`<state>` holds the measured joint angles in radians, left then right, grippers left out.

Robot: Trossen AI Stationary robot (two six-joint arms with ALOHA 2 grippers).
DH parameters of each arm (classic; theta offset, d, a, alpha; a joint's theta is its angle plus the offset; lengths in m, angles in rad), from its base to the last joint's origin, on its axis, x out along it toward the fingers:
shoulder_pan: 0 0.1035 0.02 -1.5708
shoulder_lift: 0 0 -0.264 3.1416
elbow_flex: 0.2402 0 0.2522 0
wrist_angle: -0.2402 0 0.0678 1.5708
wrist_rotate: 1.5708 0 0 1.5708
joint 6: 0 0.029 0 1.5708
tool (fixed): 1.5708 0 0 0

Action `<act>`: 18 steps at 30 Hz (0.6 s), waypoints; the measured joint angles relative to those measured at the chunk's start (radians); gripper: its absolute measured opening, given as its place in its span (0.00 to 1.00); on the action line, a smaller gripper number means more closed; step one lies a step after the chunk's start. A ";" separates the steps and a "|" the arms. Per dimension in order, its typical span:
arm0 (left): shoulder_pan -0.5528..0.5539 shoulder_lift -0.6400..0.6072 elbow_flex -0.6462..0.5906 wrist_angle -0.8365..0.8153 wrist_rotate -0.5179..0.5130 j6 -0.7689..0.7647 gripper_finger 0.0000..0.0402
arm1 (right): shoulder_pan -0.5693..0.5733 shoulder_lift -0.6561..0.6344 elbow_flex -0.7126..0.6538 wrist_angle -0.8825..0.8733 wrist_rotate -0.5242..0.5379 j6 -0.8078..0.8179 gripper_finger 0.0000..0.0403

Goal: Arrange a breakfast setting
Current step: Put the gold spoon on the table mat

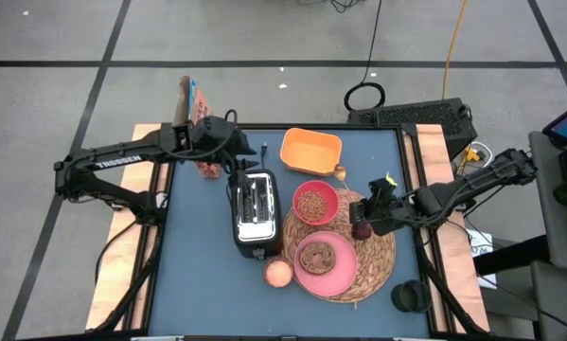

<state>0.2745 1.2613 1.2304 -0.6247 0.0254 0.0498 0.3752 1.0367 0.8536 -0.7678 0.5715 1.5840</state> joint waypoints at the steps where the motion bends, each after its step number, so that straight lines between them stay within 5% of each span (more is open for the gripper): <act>1: 0.000 0.000 0.000 0.000 0.000 0.000 0.40 | 0.000 0.004 0.000 0.000 -0.001 0.013 0.05; 10: 0.000 0.000 0.000 0.001 0.000 0.000 0.40 | -0.001 0.079 0.000 -0.002 -0.125 0.109 0.05; 18: 0.000 0.000 0.000 0.001 0.000 0.005 0.40 | -0.003 0.108 0.000 -0.033 -0.132 0.193 0.05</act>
<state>0.2746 1.2613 1.2304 -0.6239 0.0257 0.0549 0.3727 1.1450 0.8536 -0.8005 0.4396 1.7771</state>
